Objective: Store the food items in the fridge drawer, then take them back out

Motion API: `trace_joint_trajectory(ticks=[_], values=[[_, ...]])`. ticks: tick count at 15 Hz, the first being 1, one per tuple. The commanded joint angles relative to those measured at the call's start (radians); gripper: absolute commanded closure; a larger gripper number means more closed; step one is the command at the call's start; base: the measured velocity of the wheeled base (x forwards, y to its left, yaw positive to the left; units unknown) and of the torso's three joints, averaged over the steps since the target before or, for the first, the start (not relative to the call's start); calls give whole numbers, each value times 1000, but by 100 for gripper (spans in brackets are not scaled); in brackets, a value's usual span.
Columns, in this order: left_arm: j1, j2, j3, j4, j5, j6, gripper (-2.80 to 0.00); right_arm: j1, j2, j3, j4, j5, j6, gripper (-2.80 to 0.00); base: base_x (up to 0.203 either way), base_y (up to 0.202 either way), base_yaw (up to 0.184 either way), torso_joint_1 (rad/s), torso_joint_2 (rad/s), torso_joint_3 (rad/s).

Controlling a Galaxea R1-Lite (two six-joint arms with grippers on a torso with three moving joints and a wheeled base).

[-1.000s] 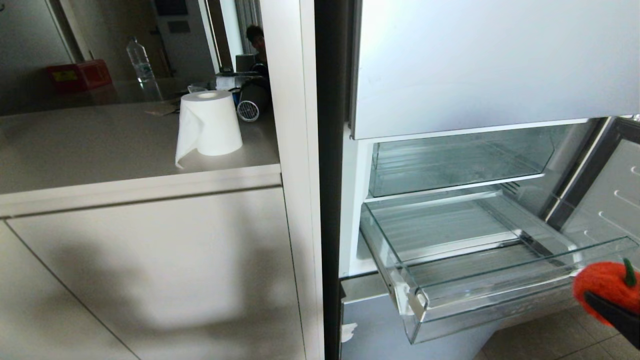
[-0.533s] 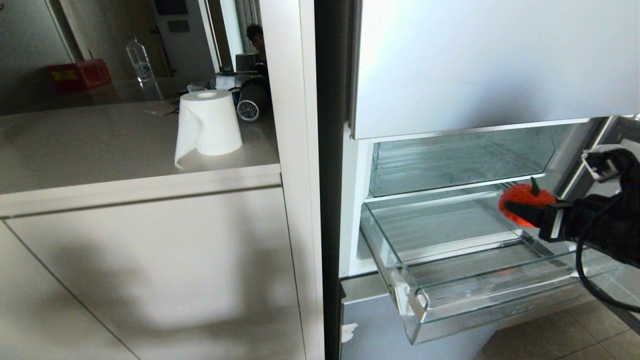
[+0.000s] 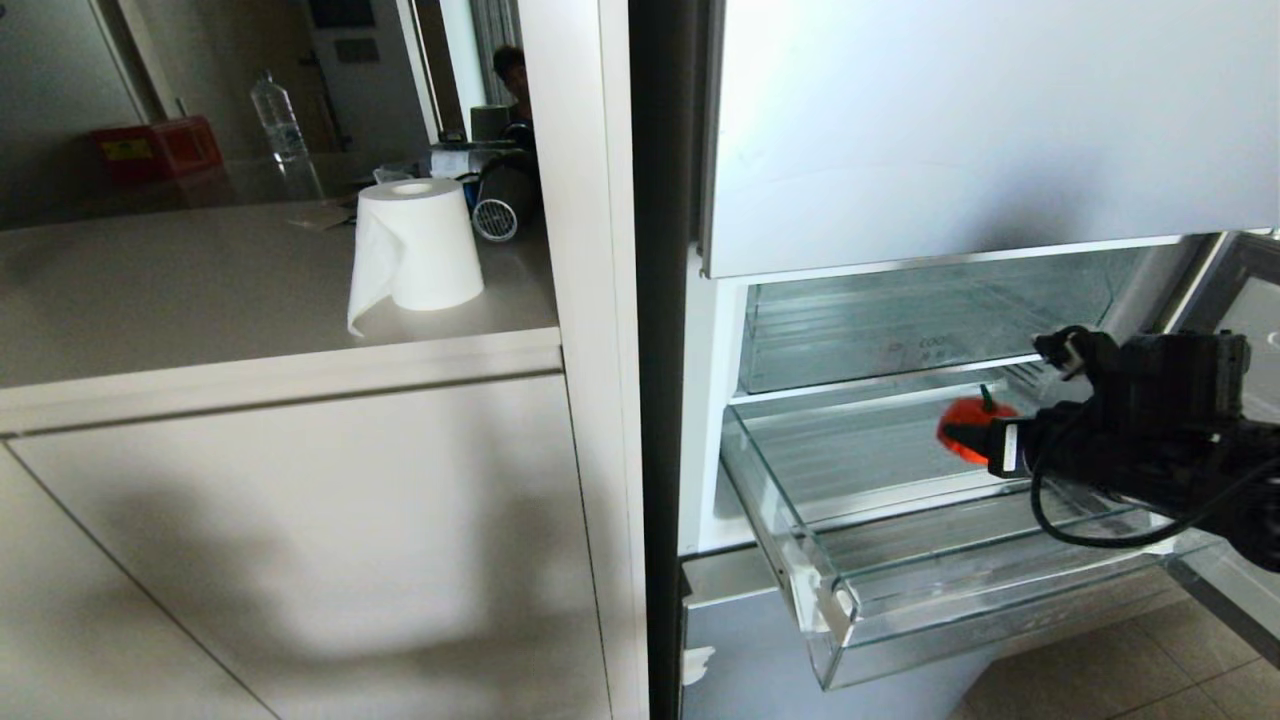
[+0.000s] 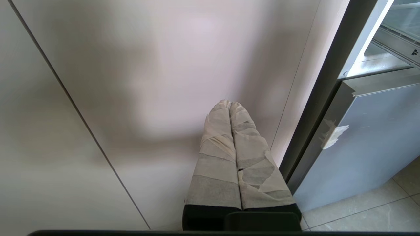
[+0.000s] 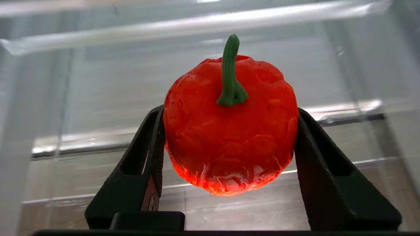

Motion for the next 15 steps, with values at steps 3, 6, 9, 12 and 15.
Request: trace_joint_trajectory(ticks=[3,6,9,12,15], values=[[0,0,0,0,0,0,0,-1,114,-47,-5,-1,2,0,0,0,0,0,0,0],[0,0,0,0,0,0,0,-4,173,-71,-5,-2,2,0,0,0,0,0,0,0],[0,0,0,0,0,0,0,-7,200,-89,-7,-1,-2,0,0,0,0,0,0,0],[0,0,0,0,0,0,0,-11,234,-108,-8,-1,-1,0,0,0,0,0,0,0],[0,0,0,0,0,0,0,-12,254,-113,-21,-1,2,0,0,0,0,0,0,0]])
